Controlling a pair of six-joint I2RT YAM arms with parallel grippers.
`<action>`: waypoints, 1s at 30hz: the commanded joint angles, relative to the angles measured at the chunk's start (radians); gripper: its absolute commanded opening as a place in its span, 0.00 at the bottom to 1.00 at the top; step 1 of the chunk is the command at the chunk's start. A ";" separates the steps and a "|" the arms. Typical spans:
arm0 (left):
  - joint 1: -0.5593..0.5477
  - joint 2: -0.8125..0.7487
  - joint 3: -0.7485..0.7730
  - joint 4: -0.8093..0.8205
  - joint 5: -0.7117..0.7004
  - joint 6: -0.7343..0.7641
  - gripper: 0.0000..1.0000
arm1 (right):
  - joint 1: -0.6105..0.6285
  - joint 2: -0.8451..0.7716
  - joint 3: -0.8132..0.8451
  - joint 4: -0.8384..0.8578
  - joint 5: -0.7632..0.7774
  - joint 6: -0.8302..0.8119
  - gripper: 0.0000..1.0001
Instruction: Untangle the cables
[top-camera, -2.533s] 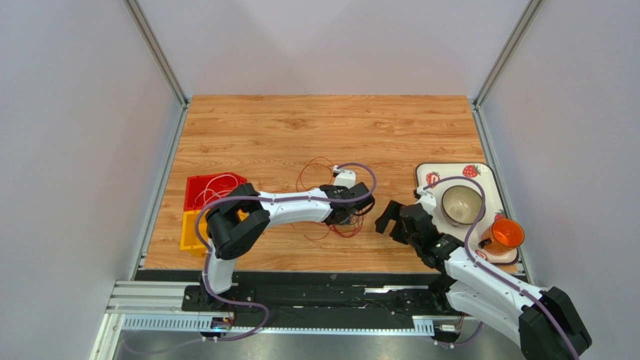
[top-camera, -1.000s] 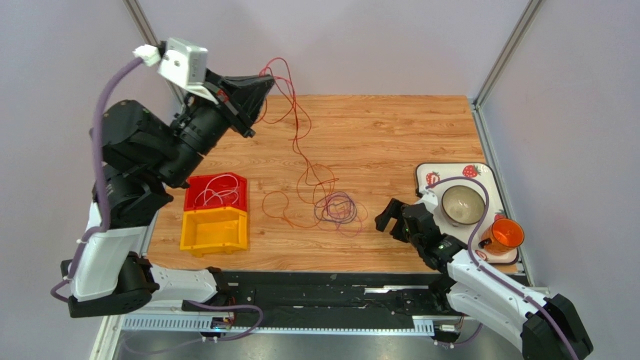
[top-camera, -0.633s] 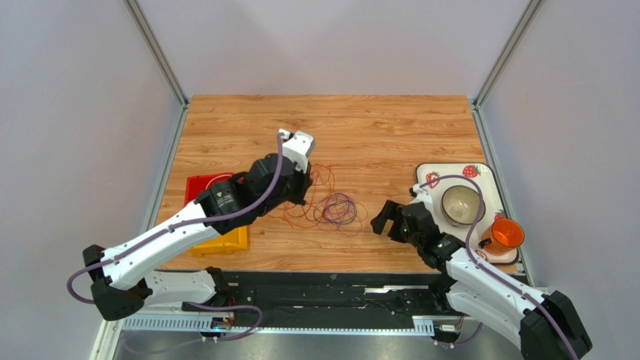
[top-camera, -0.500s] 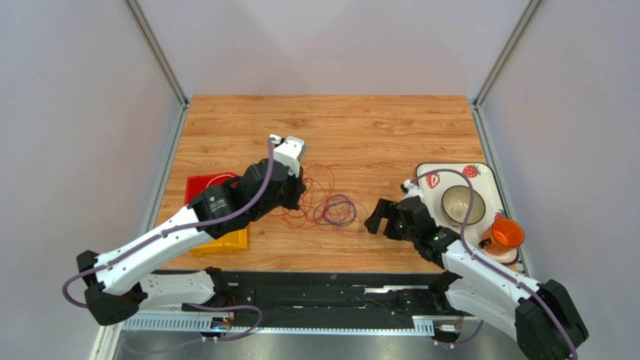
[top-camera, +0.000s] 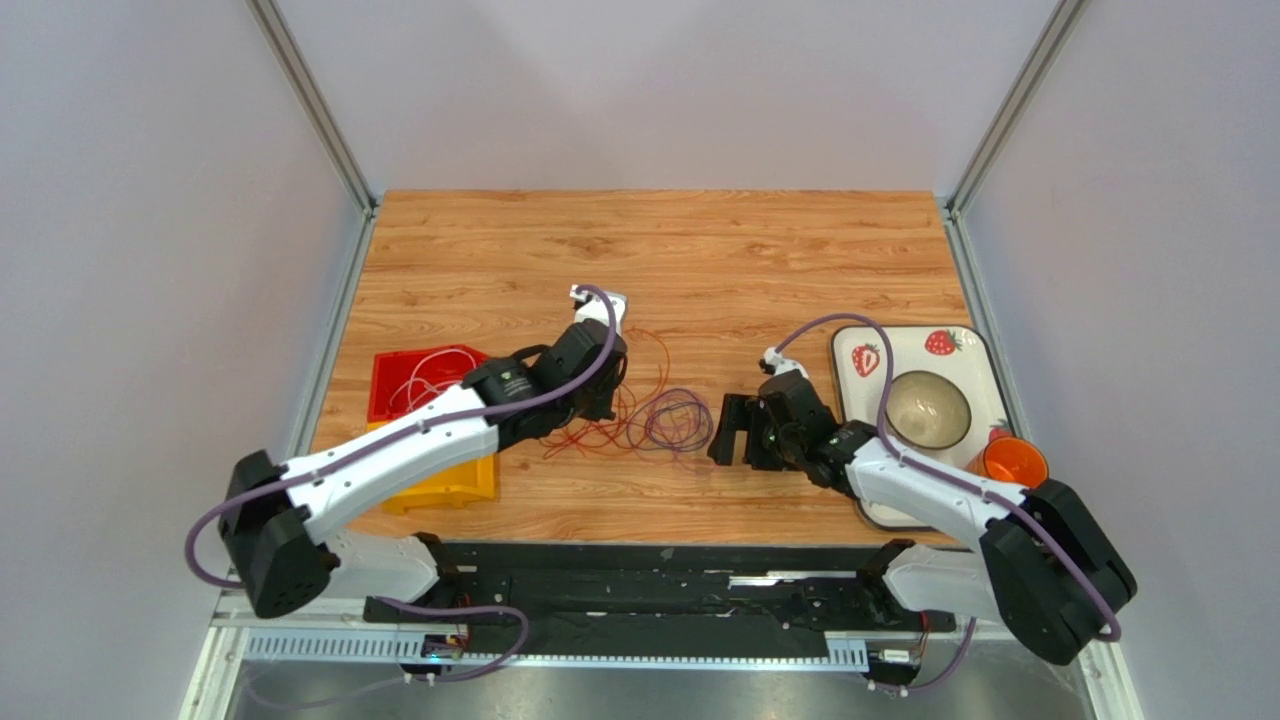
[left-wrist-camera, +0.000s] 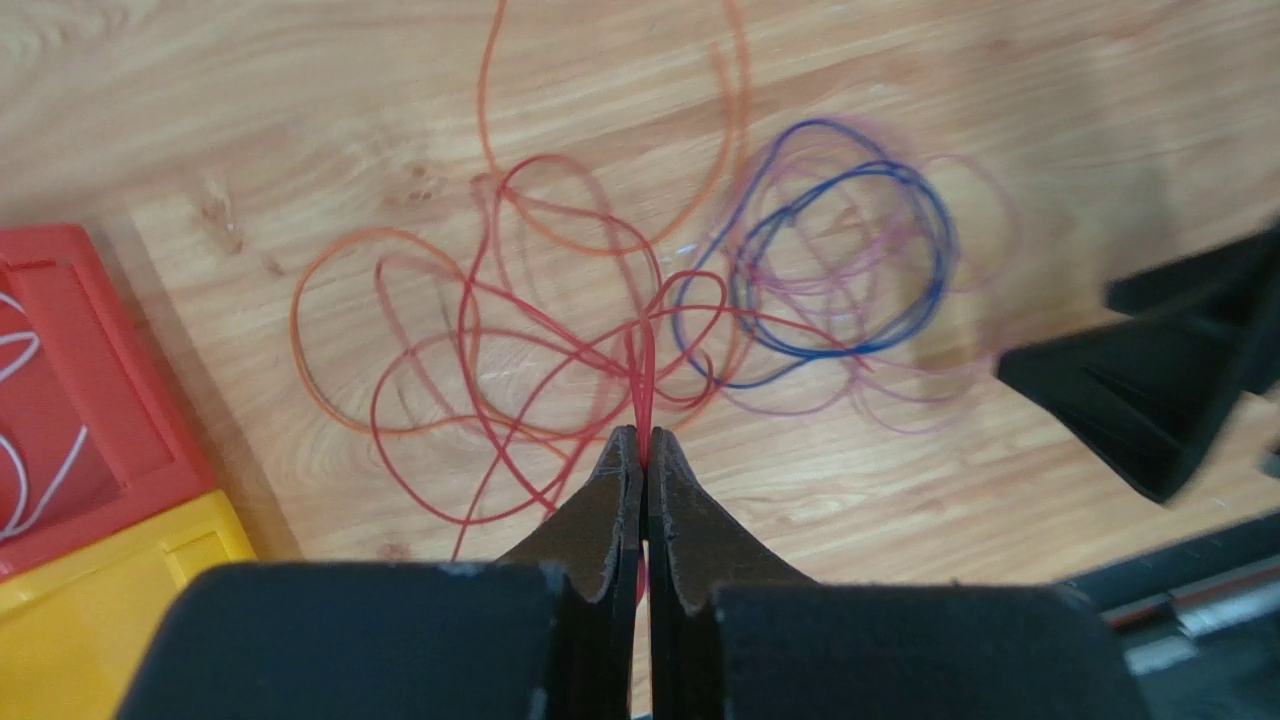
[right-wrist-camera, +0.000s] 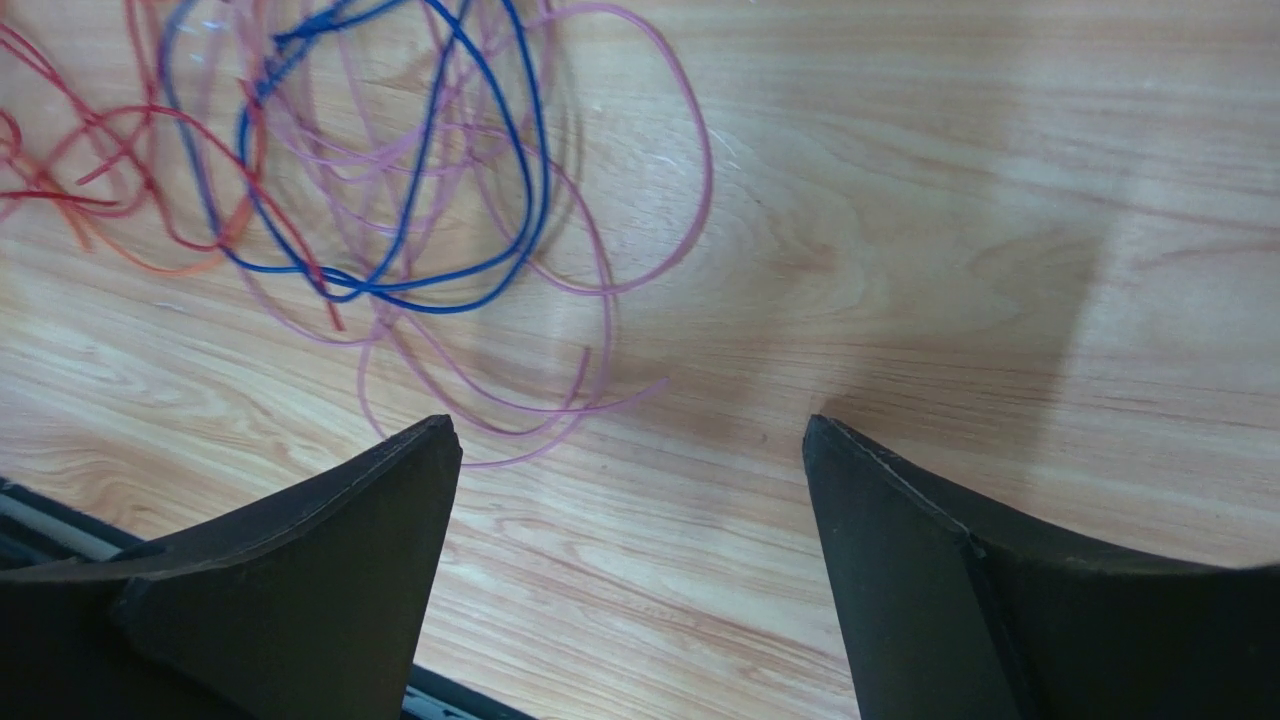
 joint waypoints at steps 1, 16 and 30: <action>0.076 0.091 0.012 0.024 0.042 -0.062 0.00 | 0.003 0.057 0.041 0.000 0.021 -0.033 0.89; 0.095 0.151 0.082 -0.058 0.051 -0.034 0.83 | 0.003 0.143 0.067 0.020 0.014 -0.049 0.89; 0.150 0.309 0.104 -0.004 0.068 -0.115 0.96 | 0.003 0.151 0.068 0.023 -0.017 -0.052 0.88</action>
